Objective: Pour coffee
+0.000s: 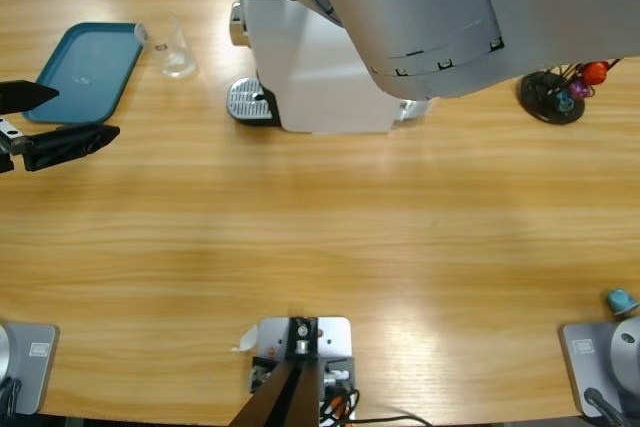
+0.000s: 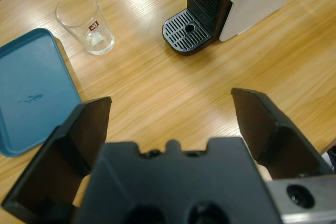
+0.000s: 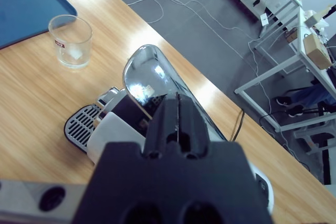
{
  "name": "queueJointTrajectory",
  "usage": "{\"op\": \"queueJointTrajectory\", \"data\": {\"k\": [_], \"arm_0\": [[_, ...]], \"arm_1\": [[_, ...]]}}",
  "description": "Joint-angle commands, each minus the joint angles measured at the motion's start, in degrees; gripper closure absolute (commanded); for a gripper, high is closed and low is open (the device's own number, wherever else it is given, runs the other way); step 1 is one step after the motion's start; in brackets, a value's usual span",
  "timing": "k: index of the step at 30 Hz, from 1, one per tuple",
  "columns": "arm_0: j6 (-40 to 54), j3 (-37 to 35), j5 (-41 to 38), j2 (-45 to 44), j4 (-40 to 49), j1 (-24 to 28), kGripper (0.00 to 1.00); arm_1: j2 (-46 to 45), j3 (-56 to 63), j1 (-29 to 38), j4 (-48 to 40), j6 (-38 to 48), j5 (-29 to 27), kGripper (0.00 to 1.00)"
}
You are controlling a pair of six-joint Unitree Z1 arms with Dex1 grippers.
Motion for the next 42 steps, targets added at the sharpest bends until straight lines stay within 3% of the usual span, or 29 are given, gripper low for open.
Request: {"op": "queueJointTrajectory", "data": {"k": [1,16,42], "arm_0": [[0.34,1.97,-1.09,0.11,-0.42,-0.49,0.009],[0.34,1.97,-1.19,0.19,-0.42,-0.49,0.009],[0.34,2.0,-1.28,0.04,-0.38,-0.49,0.009]], "arm_1": [[7.74,3.22,-1.5,-0.65,0.17,2.38,1.0],[8.6,7.05,-1.91,-2.48,3.1,2.25,1.0],[10.94,9.7,-1.85,-2.99,5.65,9.58,1.0]]}}
